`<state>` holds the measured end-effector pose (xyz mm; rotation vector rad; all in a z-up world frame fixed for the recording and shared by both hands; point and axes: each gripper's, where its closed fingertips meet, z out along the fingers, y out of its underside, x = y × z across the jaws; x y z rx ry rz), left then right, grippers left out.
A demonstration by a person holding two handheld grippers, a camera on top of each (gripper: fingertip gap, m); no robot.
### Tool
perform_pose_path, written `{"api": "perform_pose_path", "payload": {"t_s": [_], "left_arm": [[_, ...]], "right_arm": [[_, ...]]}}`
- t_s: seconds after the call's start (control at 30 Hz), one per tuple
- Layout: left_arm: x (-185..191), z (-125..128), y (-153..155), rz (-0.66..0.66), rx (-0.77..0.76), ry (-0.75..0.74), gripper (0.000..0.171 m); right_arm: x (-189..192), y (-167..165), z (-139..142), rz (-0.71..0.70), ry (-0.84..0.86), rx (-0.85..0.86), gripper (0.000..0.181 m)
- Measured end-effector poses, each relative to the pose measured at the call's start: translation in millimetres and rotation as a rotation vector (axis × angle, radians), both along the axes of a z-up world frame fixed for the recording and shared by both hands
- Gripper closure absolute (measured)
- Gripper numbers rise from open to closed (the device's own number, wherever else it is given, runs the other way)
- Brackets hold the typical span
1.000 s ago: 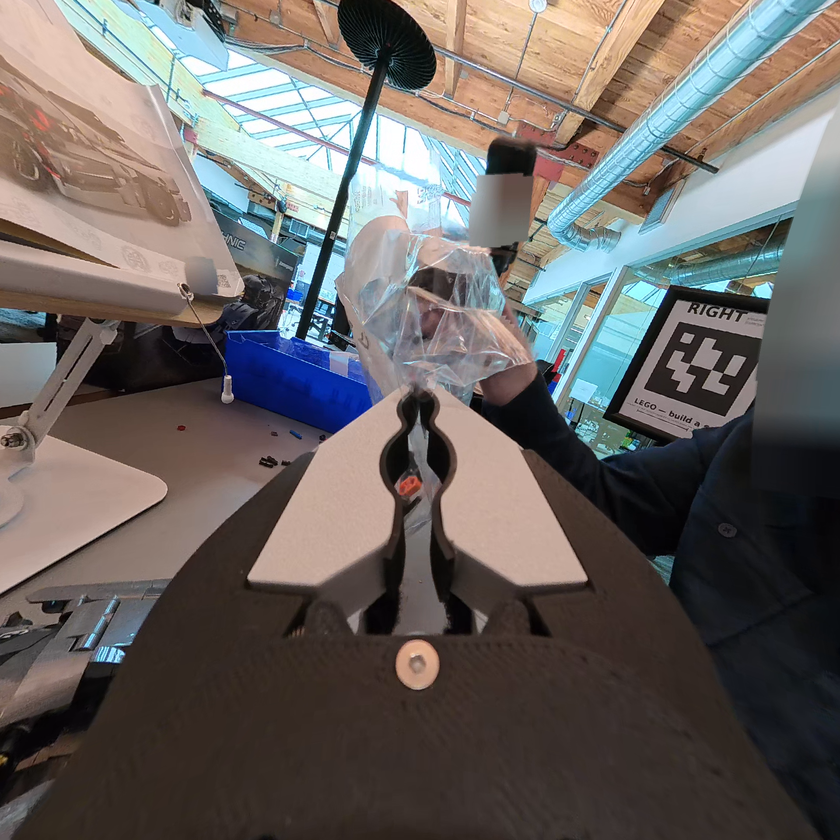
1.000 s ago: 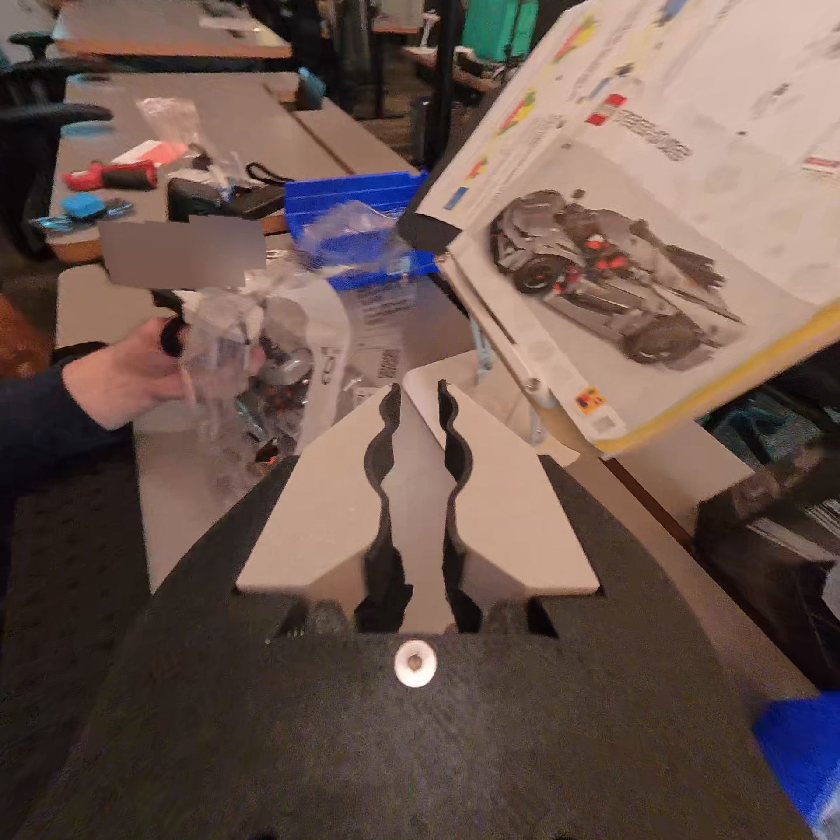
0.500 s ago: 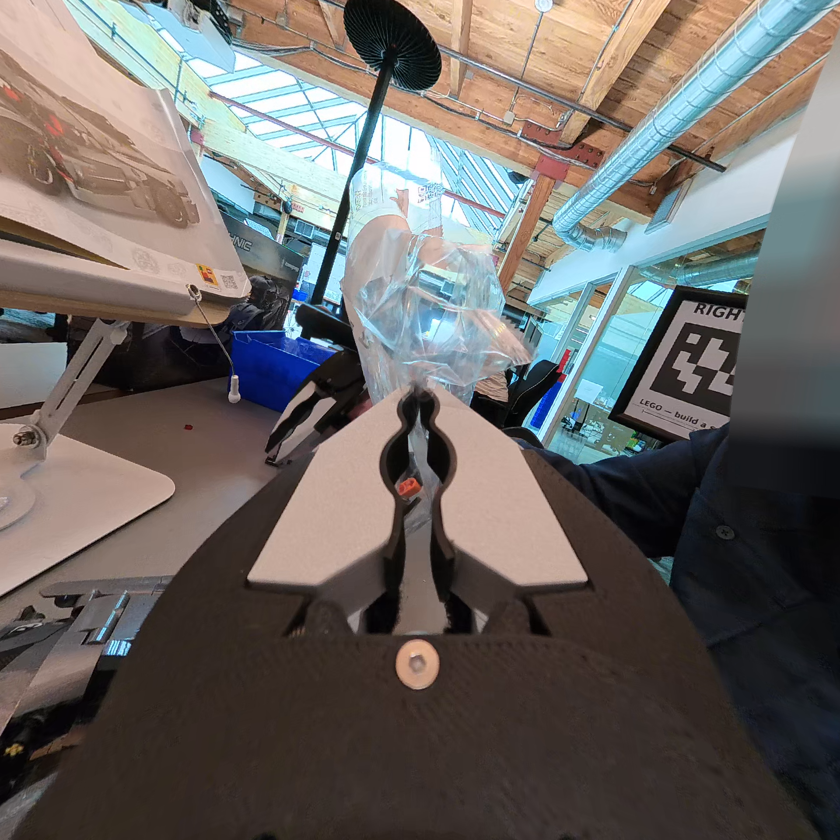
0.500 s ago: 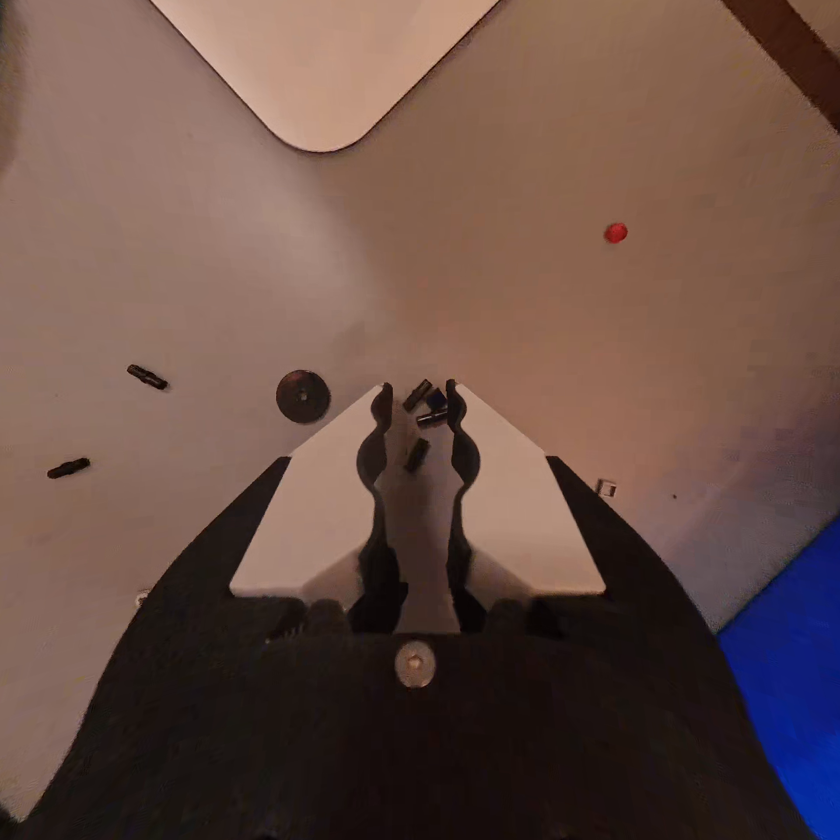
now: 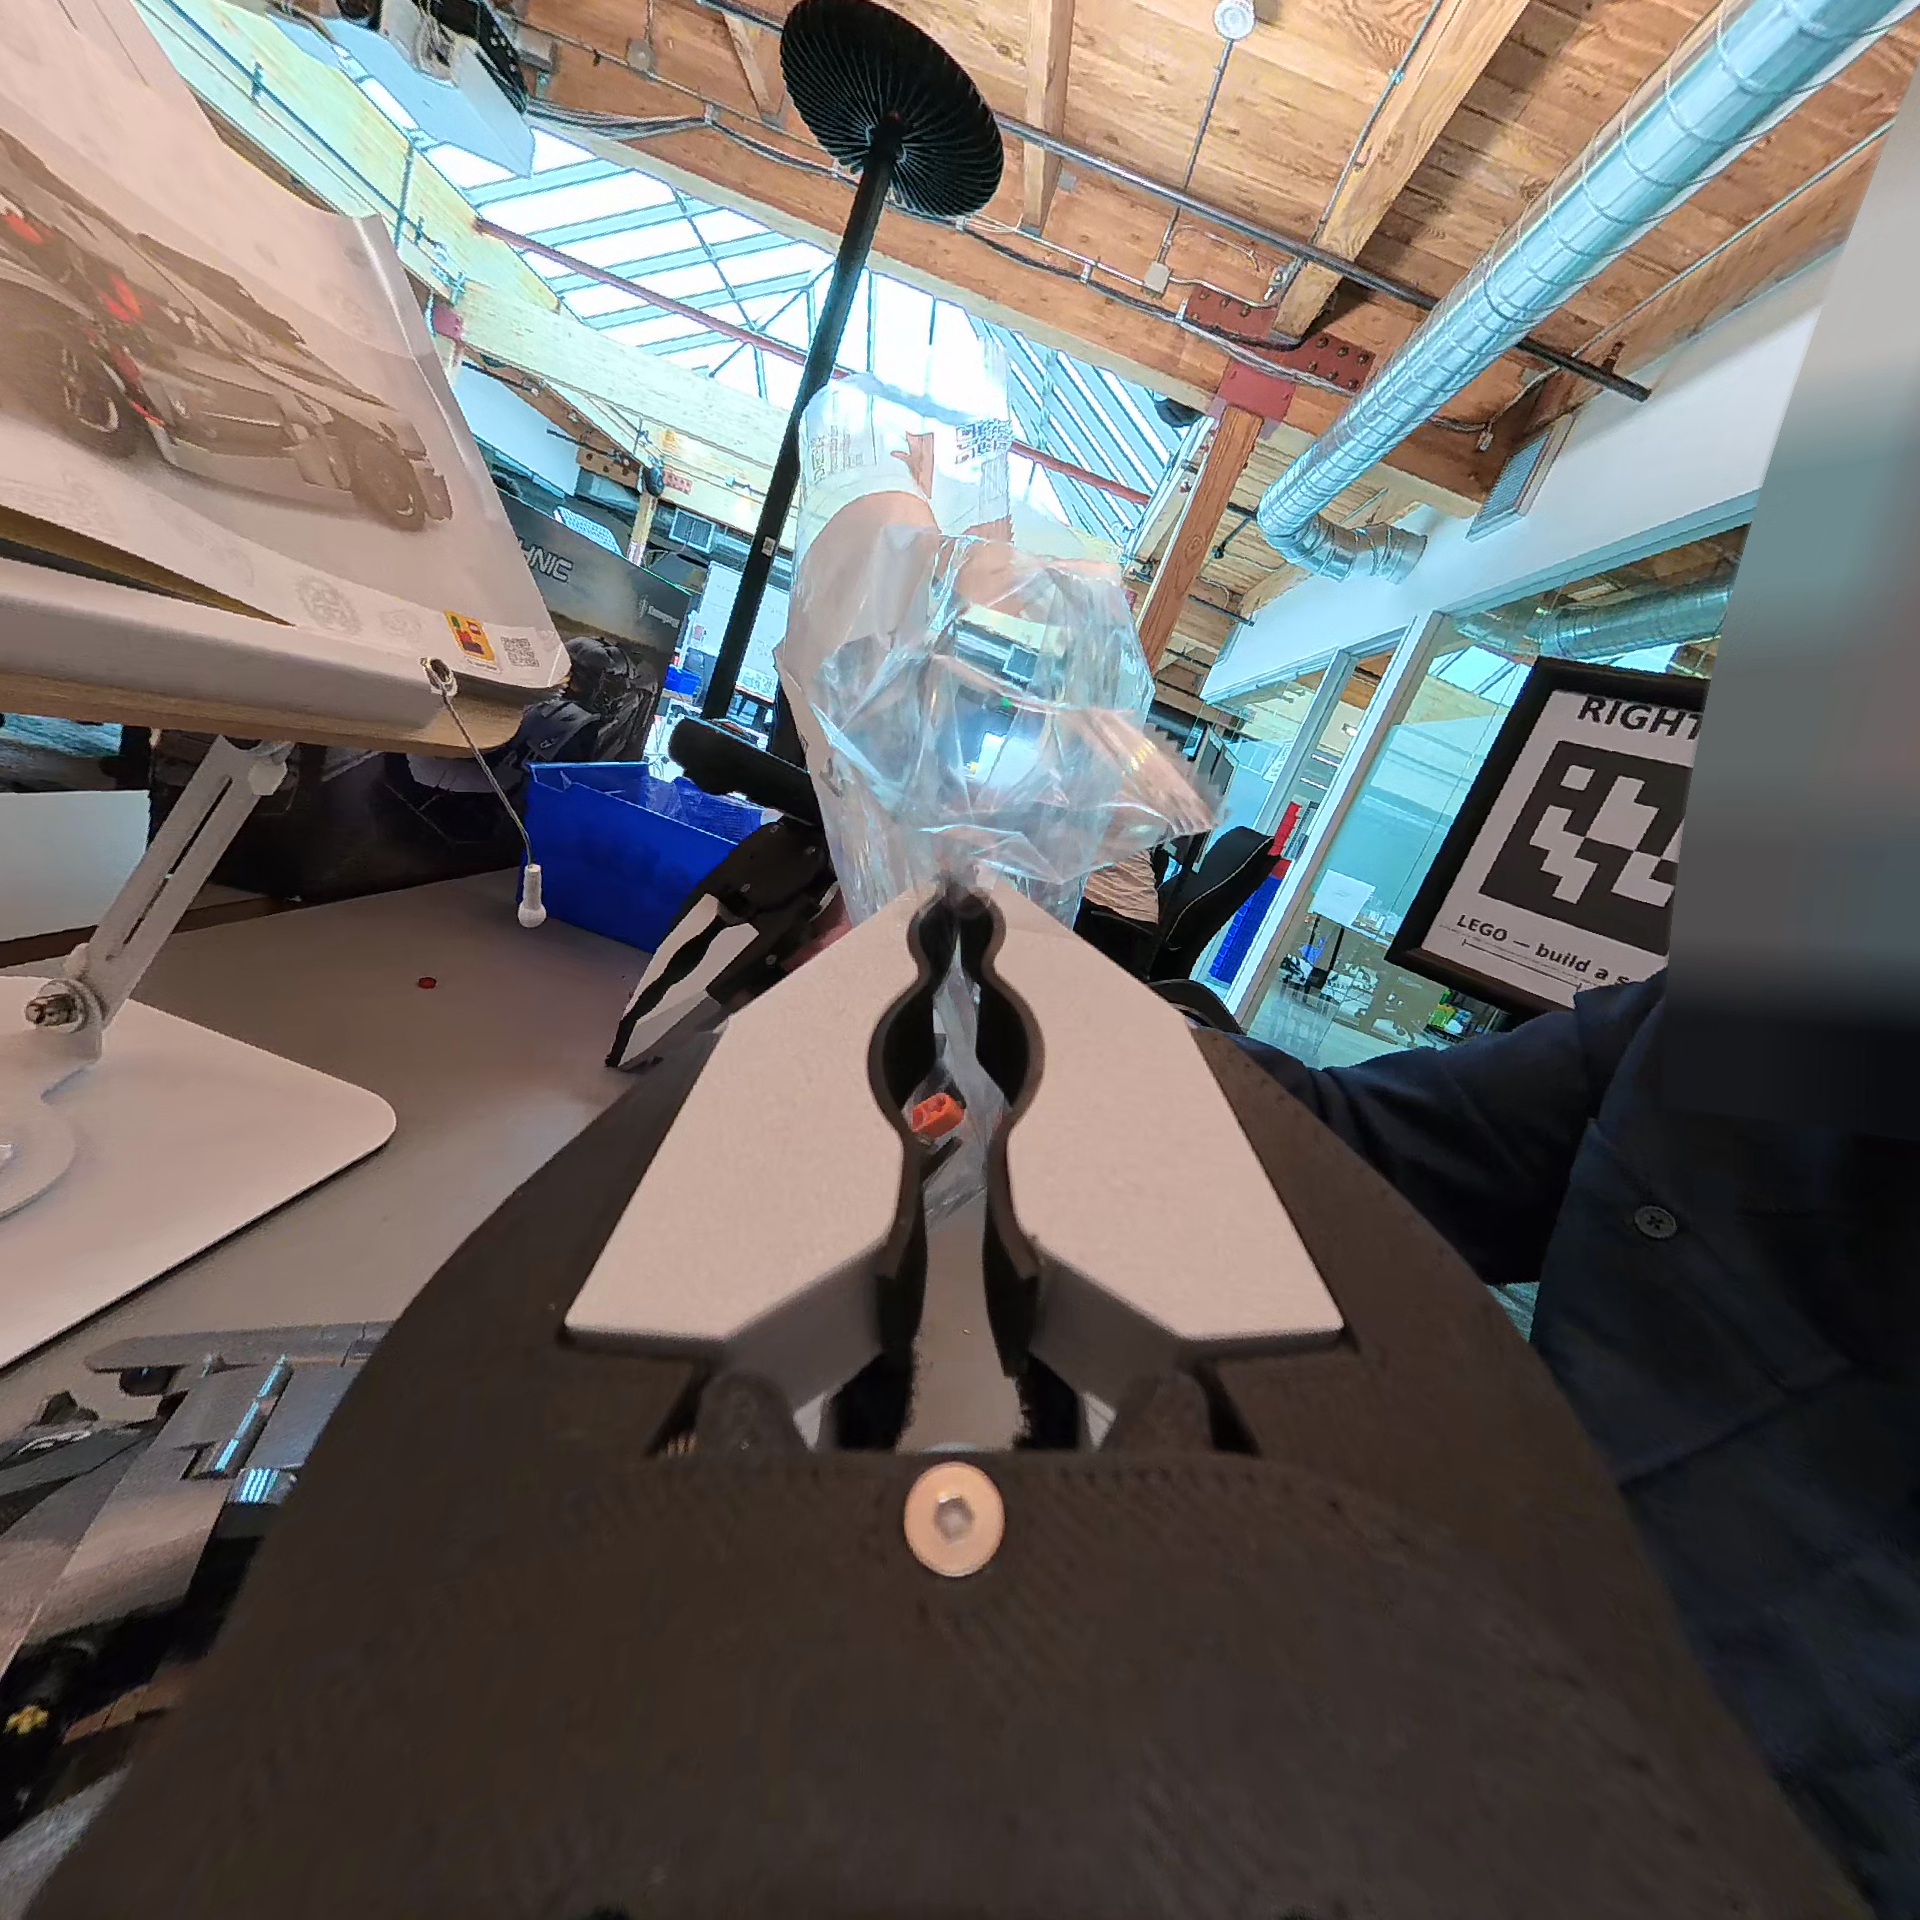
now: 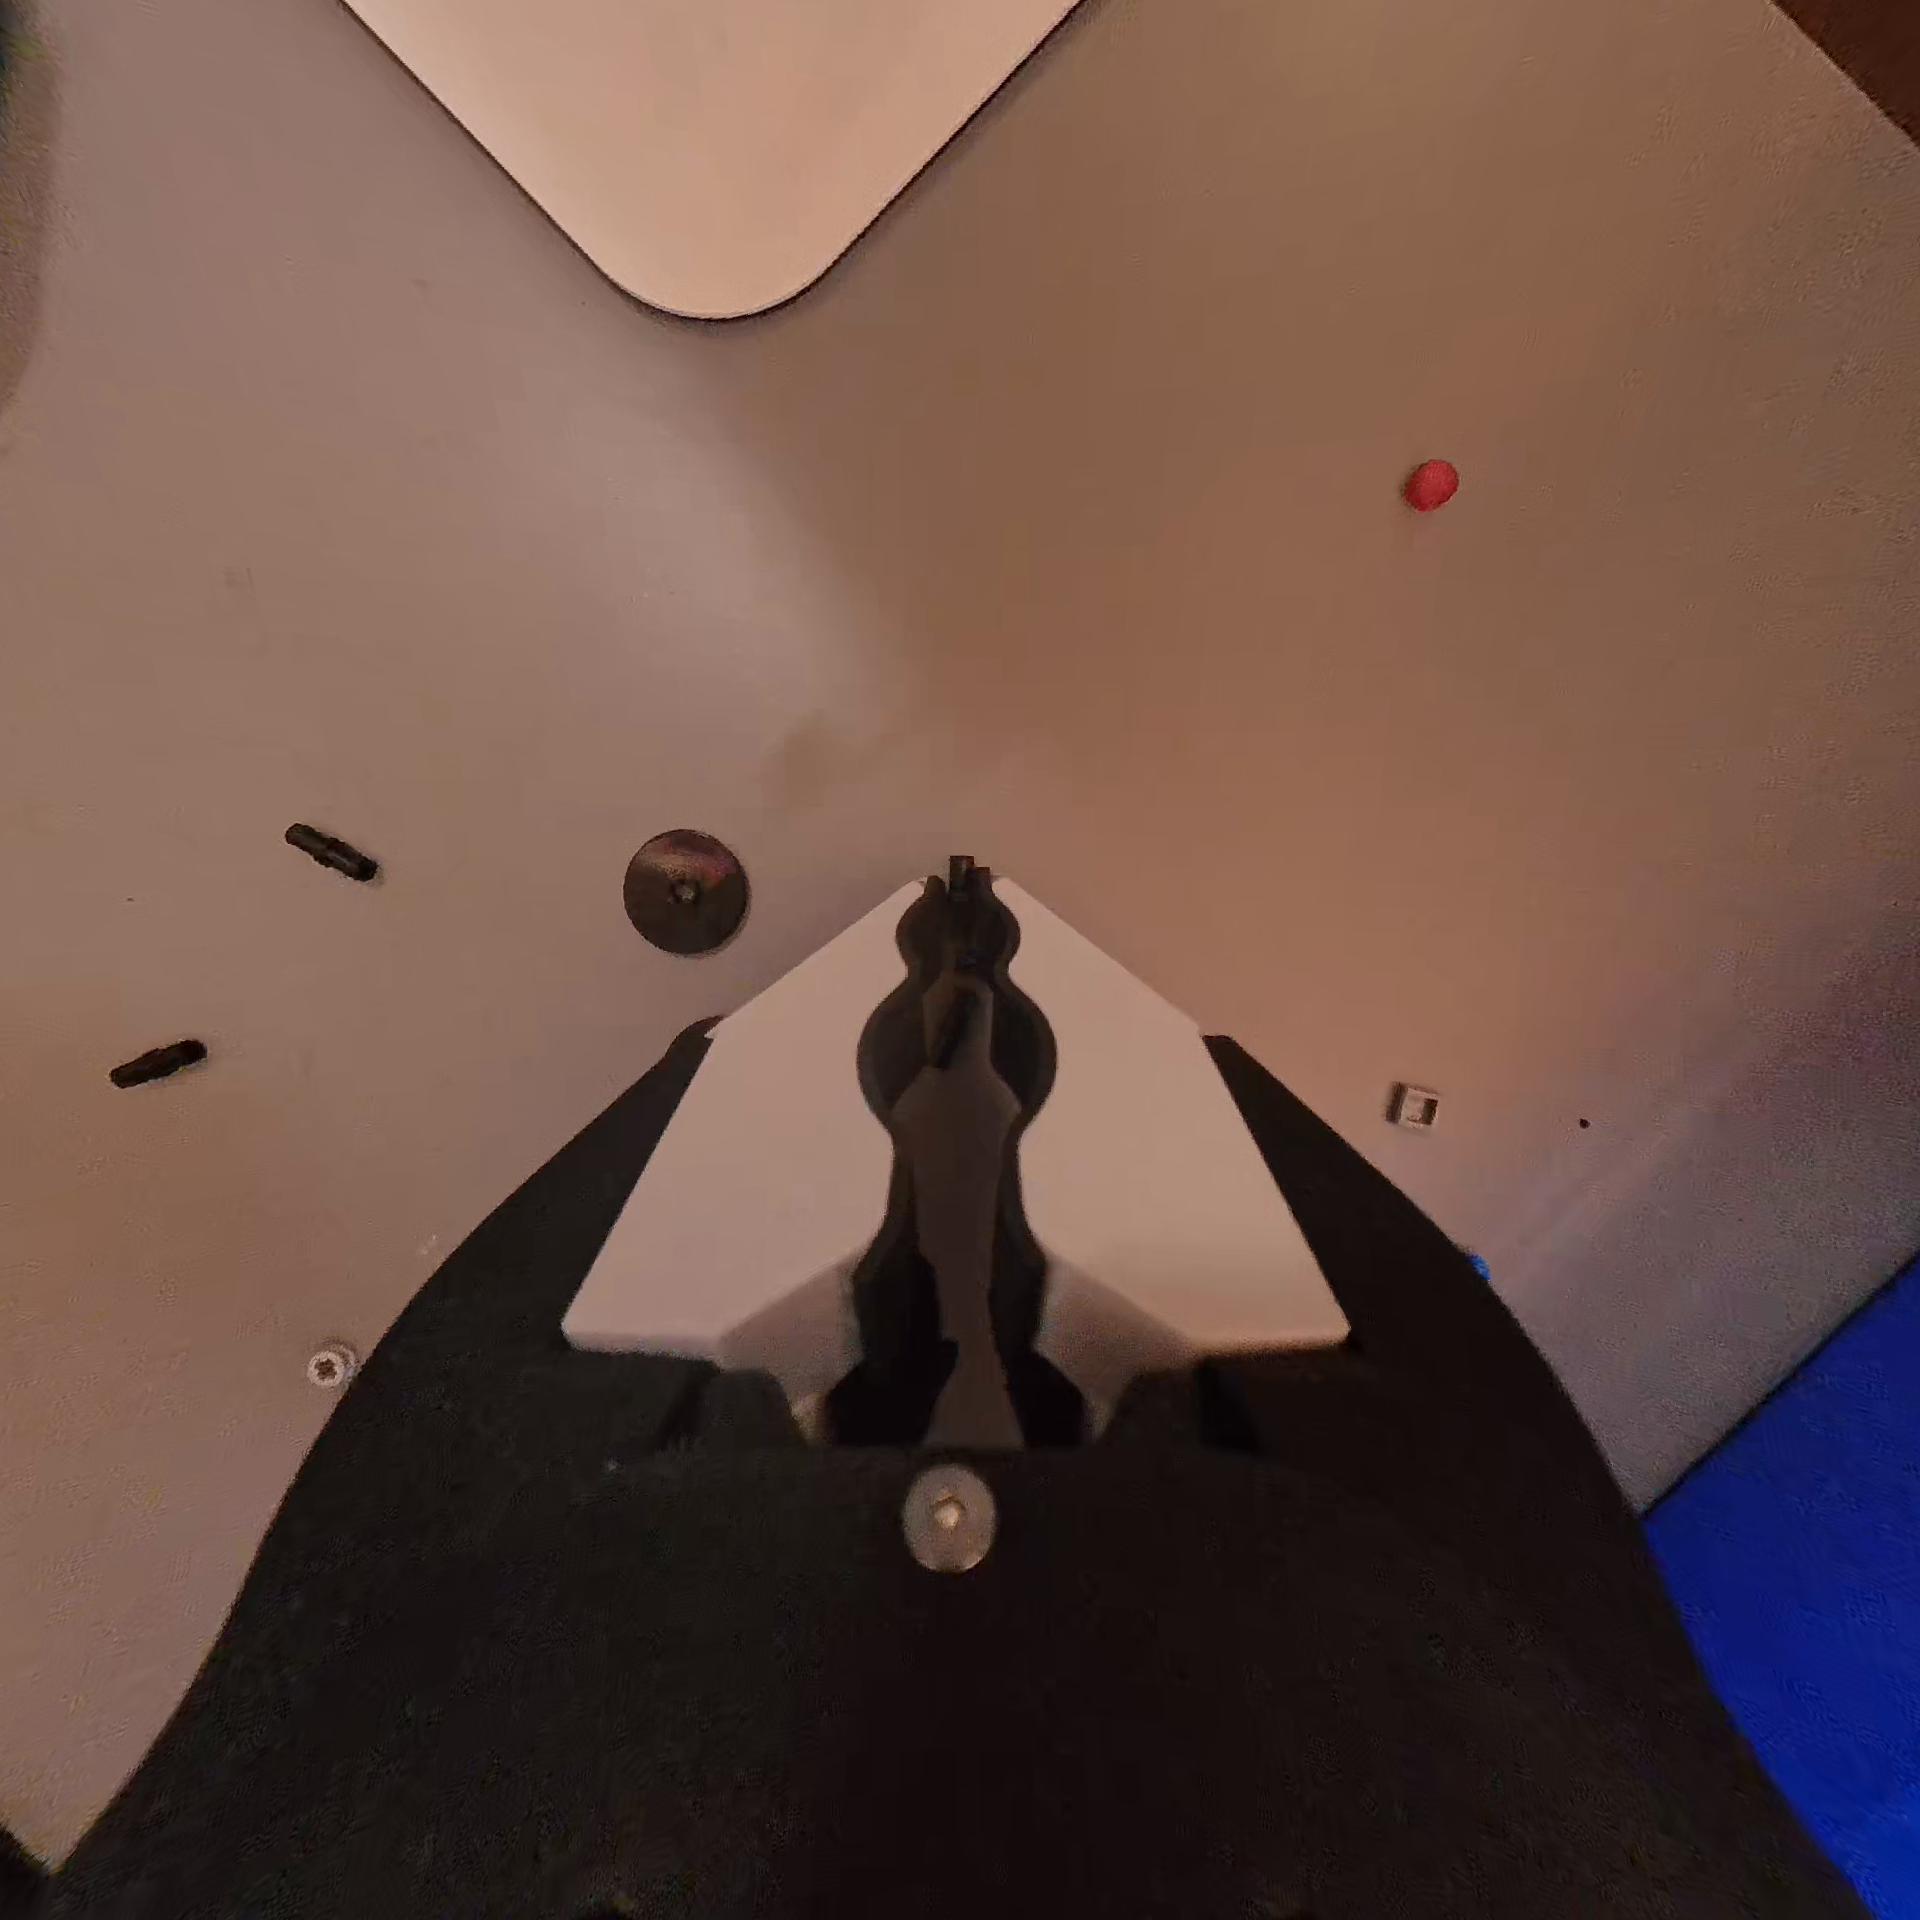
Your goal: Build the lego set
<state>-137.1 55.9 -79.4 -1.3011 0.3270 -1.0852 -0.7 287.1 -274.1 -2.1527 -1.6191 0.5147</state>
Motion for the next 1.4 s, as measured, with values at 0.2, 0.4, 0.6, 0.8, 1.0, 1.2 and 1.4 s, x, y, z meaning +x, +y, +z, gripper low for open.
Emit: {"api": "perform_pose_path", "payload": {"t_s": [0.2,0.4,0.6,0.8,1.0,1.2,1.4], "left_arm": [[-0.3,-1.4,1.2,0.0,-0.006,0.0,0.171],[3.2,-4.8,3.7,-0.009,-0.018,0.011,0.171],[8.0,-8.5,6.0,-0.015,-0.031,0.03,0.171],[8.1,-8.7,5.8,-0.015,-0.031,0.031,0.171],[6.0,-6.4,5.7,-0.005,-0.023,0.026,0.171],[-0.1,-2.5,4.7,0.018,-0.01,0.011,0.171],[-1.9,-1.1,4.5,0.021,-0.005,0.007,0.171]], "right_arm": [[-3.2,-10.3,42.3,0.022,0.133,-0.014,0.178],[-16.3,-60.6,182.6,0.194,0.521,0.035,0.178],[-37.8,-142.5,257.1,0.48,0.707,0.016,0.178],[-59.5,-152.4,233.3,0.523,0.585,0.042,0.157],[-48.7,-72.8,244.4,0.268,0.707,0.09,0.167],[-40.6,42.2,114.8,-0.078,0.35,0.04,0.16],[-48.2,85.3,39.2,-0.18,0.167,0.075,0.164]]}}
